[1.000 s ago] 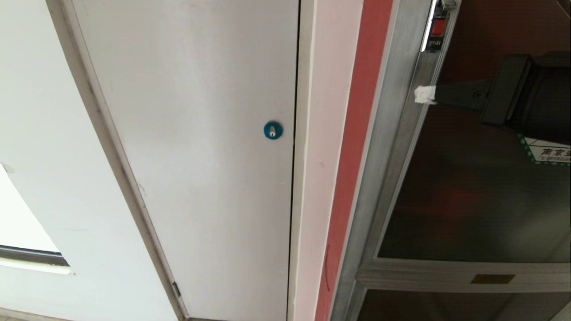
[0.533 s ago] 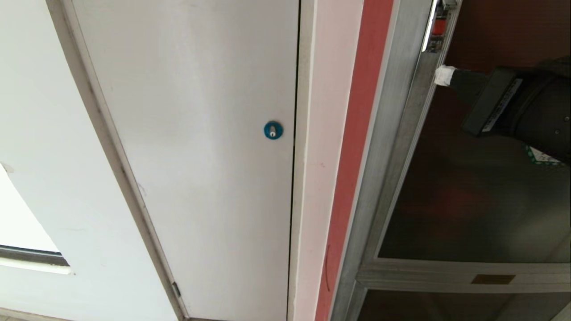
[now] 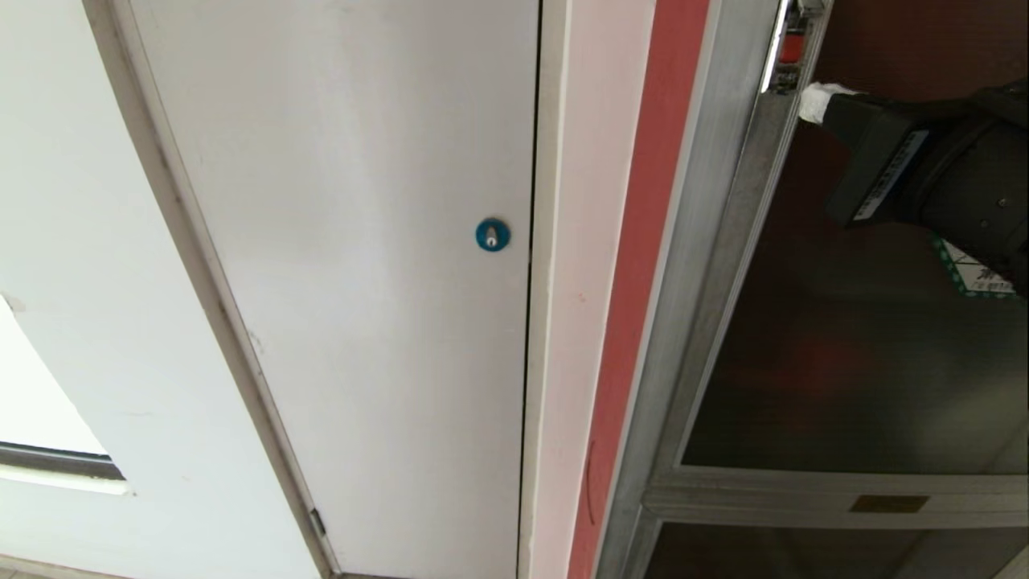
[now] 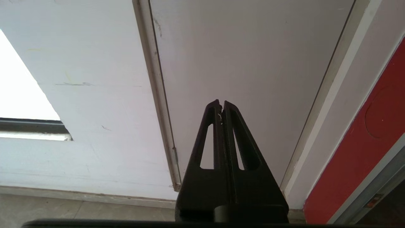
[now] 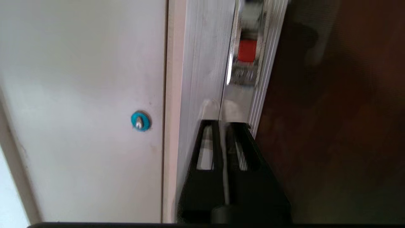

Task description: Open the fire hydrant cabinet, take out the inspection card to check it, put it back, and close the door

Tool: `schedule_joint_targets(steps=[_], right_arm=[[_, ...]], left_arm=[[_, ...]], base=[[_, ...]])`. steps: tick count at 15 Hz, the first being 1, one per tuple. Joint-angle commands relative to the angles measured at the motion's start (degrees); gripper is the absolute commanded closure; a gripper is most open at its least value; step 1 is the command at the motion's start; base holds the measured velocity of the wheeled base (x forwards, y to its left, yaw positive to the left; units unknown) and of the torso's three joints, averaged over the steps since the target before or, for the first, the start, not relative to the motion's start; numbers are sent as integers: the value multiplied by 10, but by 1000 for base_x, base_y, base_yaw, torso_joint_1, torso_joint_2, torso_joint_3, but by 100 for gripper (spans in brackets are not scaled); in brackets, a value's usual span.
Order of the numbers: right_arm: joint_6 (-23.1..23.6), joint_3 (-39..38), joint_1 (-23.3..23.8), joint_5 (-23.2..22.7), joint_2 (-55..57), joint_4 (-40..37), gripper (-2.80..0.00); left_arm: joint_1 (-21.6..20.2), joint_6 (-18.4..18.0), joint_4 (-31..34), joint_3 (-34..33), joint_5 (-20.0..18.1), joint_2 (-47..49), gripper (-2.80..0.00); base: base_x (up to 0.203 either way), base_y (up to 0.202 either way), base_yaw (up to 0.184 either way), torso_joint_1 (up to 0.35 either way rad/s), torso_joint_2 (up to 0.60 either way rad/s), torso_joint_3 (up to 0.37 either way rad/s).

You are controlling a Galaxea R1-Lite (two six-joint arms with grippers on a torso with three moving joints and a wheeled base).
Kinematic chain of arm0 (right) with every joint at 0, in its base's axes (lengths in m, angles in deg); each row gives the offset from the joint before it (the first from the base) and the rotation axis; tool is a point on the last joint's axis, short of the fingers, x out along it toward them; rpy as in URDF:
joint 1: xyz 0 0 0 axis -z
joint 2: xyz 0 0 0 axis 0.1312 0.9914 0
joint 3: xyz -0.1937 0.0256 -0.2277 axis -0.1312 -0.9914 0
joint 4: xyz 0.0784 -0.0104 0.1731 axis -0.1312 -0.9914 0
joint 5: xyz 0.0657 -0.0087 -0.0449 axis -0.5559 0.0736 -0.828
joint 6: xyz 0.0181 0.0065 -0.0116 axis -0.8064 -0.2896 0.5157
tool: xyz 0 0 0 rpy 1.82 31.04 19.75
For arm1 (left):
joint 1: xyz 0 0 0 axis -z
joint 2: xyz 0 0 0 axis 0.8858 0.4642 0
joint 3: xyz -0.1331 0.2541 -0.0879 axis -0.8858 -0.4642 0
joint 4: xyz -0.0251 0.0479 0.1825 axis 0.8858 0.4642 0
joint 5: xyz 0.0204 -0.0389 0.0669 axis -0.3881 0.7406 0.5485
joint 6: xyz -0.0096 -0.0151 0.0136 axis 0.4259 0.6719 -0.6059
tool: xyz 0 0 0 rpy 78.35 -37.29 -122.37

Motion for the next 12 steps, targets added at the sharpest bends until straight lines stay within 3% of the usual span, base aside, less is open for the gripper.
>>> schedule_joint_targets(steps=[1, 7, 10, 12], right_arm=[[2, 10, 0, 2, 3, 16, -280], [-2, 34, 3, 1, 24, 23, -280], [2, 33, 17, 4, 54, 91, -280], [2, 39, 19, 9, 66, 96, -280]], left_arm=[[0, 0, 0, -4, 0, 0, 0], [0, 0, 0, -4, 0, 0, 0], [0, 0, -1, -4, 0, 0, 0], [0, 0, 0, -4, 0, 0, 0]], base=[[0, 0, 0, 0, 0, 0], [0, 0, 0, 0, 0, 0], [0, 0, 0, 0, 0, 0], [0, 0, 0, 0, 0, 0]])
